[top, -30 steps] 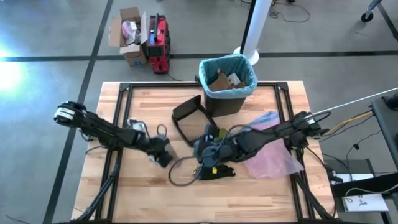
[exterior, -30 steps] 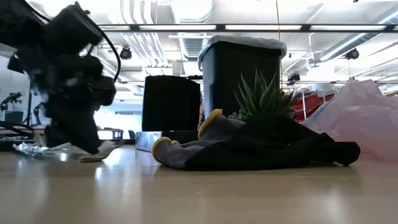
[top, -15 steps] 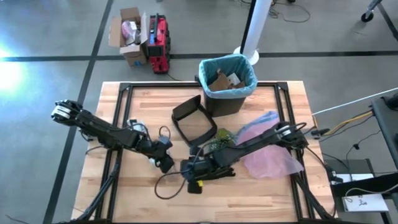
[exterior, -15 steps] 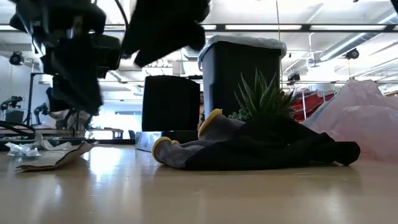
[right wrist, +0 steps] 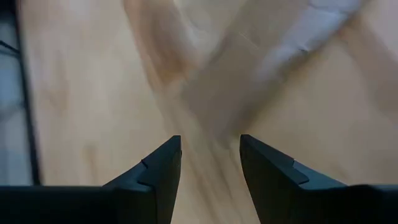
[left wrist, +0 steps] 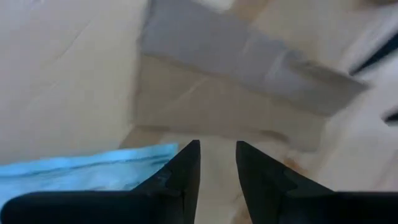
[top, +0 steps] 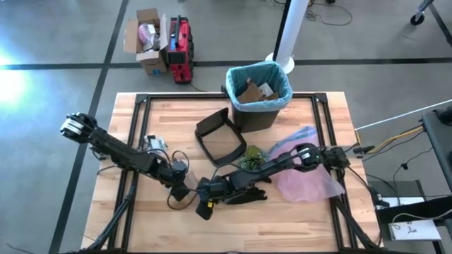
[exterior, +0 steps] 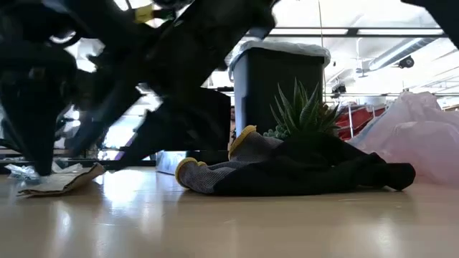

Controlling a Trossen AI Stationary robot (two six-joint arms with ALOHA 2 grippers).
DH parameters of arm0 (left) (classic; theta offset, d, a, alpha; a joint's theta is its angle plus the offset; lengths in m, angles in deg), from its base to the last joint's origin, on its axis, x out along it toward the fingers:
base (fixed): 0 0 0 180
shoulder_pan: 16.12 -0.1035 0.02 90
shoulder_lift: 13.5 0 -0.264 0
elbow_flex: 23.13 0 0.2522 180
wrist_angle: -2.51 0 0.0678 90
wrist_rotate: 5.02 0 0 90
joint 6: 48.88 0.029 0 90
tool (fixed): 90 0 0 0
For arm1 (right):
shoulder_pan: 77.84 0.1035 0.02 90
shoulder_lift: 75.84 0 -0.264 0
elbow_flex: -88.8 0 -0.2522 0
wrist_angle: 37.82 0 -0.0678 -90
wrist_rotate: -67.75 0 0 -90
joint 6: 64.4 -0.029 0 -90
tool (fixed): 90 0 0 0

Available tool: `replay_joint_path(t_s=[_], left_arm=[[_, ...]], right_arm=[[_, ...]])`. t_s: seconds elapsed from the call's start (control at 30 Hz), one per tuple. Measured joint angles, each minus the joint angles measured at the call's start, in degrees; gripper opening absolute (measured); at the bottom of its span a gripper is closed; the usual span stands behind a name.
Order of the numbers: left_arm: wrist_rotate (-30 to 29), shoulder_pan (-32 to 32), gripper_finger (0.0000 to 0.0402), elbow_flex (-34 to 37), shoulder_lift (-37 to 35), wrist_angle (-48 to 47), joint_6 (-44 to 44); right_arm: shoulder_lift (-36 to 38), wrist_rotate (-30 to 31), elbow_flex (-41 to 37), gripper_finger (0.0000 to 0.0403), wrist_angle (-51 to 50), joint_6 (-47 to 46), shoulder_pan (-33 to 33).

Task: Place trash/remove bag and relplace
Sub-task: Put the brown cardboard into the trash bin

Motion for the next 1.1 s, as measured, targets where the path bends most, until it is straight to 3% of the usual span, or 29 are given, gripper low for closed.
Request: replay_joint_path(t_s=[0.4, 0.6, 0.73, 0.97, 1.1], left_arm=[[1.47, 0.15, 0.009, 0.72, 8.93, 12.97, -0.11], [1.42, 0.26, 0.0084, 0.81, 9.94, 14.88, -0.14], [1.41, 0.26, 0.0088, 0.79, 7.37, 14.35, 2.07], [1.6, 0.26, 0.0097, 1.03, -2.54, 7.68, 1.07], [2.79, 0.27, 0.0097, 1.01, -10.91, 5.03, -0.08]], right_arm=[[-2.9, -2.81, 0.07, 0.0116, 3.34, -3.71, -2.43], [-3.28, -5.12, 0.13, 0.0061, 3.19, -2.1, -2.67], [-2.94, -5.51, 0.54, 0.0009, 2.31, 2.06, -2.69], [1.03, -4.37, 3.25, 0.0002, -10.57, 10.18, -2.84], [5.98, -0.27, 4.14, 0.0001, -20.15, 16.6, -2.87]])
